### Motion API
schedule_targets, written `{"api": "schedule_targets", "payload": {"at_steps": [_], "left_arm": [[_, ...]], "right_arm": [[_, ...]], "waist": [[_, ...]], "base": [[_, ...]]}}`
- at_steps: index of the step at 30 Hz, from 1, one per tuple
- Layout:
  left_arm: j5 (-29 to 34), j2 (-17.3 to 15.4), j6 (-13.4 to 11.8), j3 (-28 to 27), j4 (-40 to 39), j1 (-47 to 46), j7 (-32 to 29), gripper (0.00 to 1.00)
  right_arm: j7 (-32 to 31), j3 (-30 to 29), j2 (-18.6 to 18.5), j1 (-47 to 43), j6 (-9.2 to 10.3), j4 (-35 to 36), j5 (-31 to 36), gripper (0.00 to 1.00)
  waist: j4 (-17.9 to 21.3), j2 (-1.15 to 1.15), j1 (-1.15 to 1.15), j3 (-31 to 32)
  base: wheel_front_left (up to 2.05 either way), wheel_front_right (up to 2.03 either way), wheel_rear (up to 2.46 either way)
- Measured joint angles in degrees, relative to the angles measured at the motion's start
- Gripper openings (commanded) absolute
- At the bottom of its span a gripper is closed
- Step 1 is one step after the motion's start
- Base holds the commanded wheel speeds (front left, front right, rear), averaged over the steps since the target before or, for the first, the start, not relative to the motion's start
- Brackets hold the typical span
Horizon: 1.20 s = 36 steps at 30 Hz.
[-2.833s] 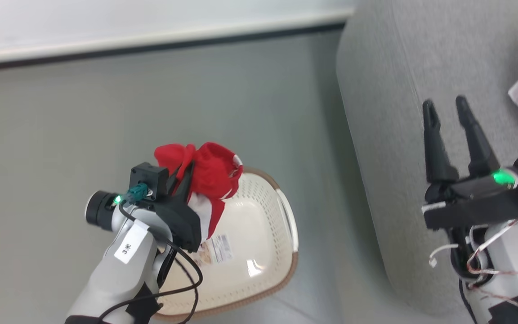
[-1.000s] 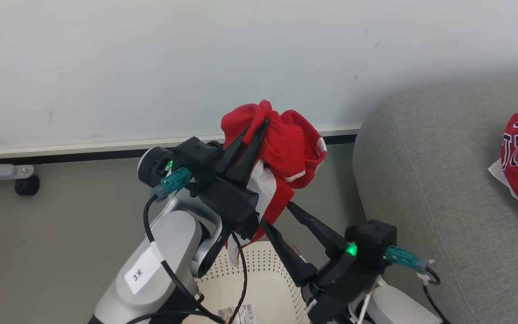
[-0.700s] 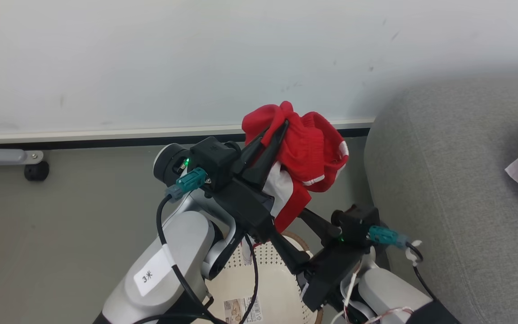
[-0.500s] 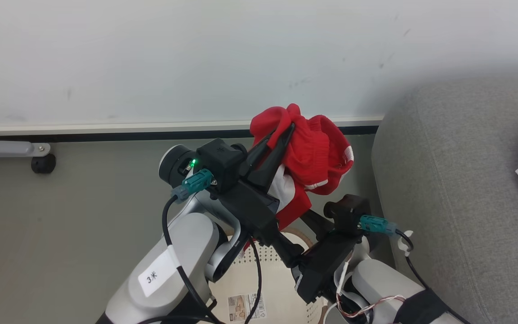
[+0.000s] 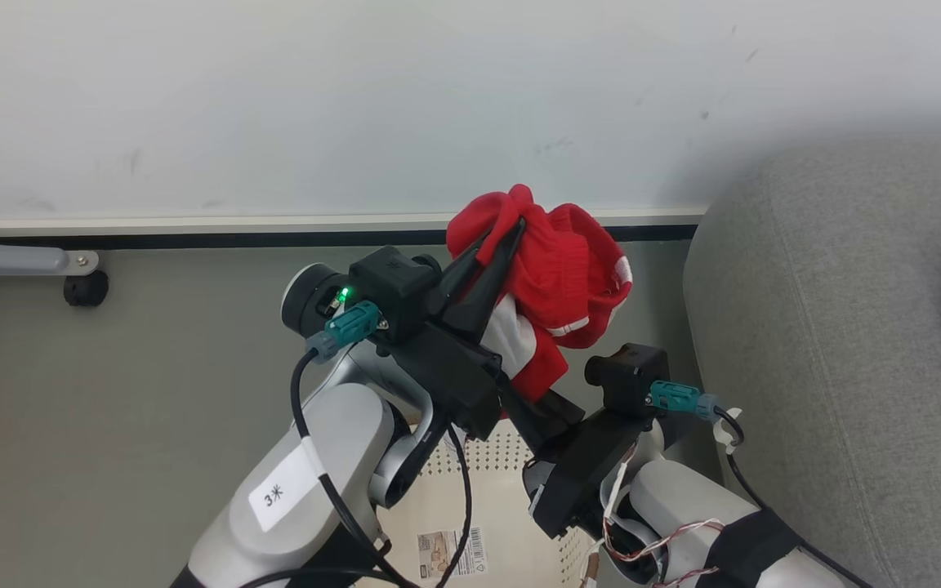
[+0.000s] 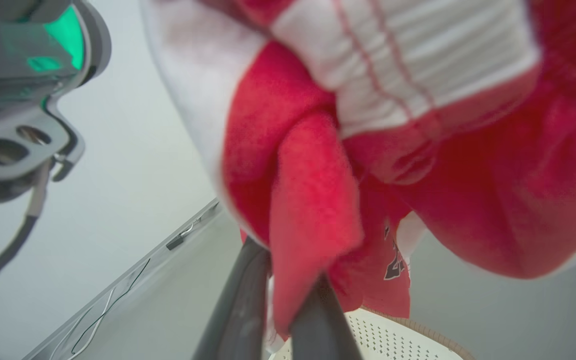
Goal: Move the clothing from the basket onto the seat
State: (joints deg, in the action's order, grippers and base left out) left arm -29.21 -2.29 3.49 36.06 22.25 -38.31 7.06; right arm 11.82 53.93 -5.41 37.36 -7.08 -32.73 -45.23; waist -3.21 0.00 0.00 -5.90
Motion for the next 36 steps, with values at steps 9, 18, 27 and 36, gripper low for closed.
{"api": "schedule_targets", "payload": {"at_steps": [9, 18, 27, 36], "left_arm": [[-0.4, -0.4, -0.4, -0.3, 0.7, 0.3, -0.4, 1.0], [-0.4, -2.0, 0.1, 0.0, -0.7, 2.5, -0.1, 1.0], [-0.4, -3.4, 0.5, 1.3, -4.1, 5.9, 0.2, 1.0], [-0.4, -4.7, 0.5, 1.7, -7.3, 8.3, 0.2, 1.0]], "right_arm": [[1.9, 0.3, -2.2, 0.7, 0.0, 0.3, -1.2, 0.0], [2.5, -3.9, -8.5, 0.7, 0.0, 2.2, -1.0, 0.0], [2.5, -13.0, -14.8, 0.7, 0.05, 10.2, 0.9, 0.0], [2.7, -19.8, -20.3, -1.1, 2.68, 21.7, 4.2, 0.0]], "waist": [[1.9, 0.0, 0.0, 0.3], [5.1, 0.0, 0.0, 1.3], [9.3, 0.0, 0.0, 2.3], [14.7, 0.0, 0.0, 2.8]], "base": [[0.0, 0.0, 0.0], [0.0, 0.0, 0.0], [0.0, 0.0, 0.0], [0.0, 0.0, 0.0]]}}
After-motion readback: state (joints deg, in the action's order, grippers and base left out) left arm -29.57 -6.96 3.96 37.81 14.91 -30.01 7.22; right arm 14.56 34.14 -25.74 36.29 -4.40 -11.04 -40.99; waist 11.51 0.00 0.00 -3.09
